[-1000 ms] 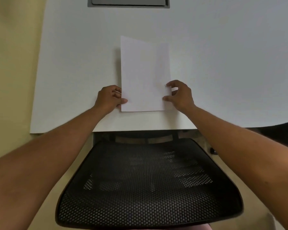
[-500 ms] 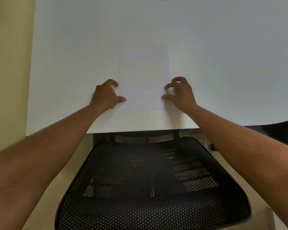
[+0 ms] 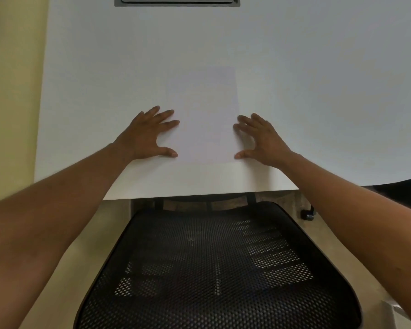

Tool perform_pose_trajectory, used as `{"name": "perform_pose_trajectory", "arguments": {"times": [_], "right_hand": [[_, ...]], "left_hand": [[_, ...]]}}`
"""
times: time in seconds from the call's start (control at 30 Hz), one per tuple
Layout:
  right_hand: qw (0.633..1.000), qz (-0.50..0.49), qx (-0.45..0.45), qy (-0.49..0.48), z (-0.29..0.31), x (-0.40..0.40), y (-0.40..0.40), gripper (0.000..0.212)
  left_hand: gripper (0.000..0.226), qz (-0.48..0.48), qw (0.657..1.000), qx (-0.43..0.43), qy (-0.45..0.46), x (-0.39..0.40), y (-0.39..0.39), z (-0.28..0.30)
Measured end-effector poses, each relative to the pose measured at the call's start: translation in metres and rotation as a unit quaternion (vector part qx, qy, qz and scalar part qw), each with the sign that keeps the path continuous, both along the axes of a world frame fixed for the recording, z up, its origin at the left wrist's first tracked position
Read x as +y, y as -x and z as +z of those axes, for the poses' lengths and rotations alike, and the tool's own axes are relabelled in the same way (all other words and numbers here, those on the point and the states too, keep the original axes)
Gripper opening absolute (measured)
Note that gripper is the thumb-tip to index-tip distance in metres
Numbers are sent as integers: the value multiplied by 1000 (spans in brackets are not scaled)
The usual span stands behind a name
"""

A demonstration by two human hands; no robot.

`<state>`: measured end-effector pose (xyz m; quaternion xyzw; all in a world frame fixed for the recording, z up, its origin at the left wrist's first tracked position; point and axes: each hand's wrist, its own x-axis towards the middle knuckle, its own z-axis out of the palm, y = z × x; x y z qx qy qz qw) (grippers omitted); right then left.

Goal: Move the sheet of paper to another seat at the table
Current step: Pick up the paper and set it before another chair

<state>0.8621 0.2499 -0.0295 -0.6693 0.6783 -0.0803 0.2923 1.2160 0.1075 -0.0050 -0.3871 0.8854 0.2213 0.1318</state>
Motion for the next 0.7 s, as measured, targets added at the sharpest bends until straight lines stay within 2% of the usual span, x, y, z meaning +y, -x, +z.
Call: {"name": "perform_pose_trajectory", "arguments": {"times": [0.7], "right_hand": [[999, 23, 33, 18, -7, -2, 1, 101]], "left_hand": [[105, 15, 1000, 24, 2, -6, -1, -7]]}}
